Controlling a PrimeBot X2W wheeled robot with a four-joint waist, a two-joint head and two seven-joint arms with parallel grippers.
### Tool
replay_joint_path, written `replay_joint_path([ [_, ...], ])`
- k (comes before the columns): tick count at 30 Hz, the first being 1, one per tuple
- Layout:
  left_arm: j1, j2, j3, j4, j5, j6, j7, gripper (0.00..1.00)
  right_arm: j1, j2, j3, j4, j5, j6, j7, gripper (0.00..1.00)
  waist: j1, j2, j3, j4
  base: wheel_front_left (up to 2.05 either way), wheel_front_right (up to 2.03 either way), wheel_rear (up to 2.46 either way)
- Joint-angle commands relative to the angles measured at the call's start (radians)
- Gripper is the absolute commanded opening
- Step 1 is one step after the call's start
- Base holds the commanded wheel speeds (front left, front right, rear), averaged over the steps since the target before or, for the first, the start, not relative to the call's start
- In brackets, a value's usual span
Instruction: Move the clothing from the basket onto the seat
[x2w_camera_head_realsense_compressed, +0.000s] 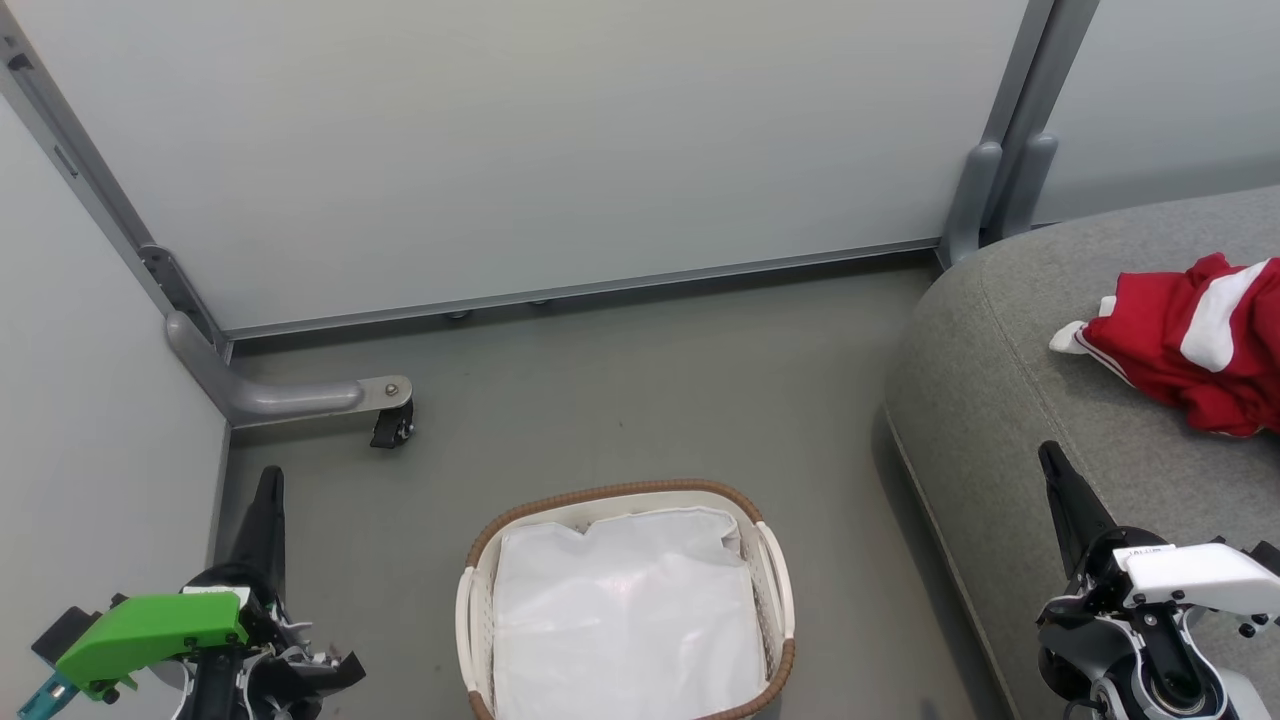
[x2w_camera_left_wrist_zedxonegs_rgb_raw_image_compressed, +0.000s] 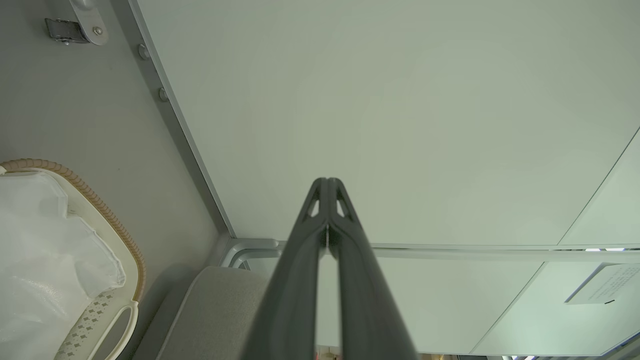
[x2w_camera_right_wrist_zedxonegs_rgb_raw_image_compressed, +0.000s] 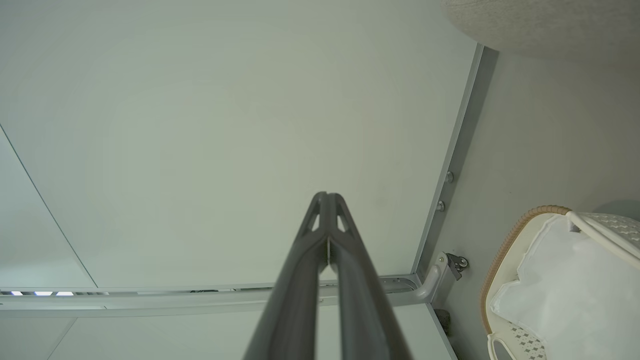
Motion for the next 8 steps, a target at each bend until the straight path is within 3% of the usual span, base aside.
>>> replay_joint_path([
  [1,-0.011,0.007,0.002,-0.002,-0.003,-0.006,0.003,0.0,0.011,-0.006,-0.002,-0.003,0.003,0.0,0.001,0.0,0.0,-0.0001,0.0,0.0,0.0,0.0,0.0],
  [8,-0.011,0.007,0.002,-0.002,-0.003,-0.006,0.003,0.0,0.011,-0.006,-0.002,-0.003,0.003,0.0,0.001,0.0,0.0,-0.0001,0.0,0.0,0.0,0.0,0.0],
])
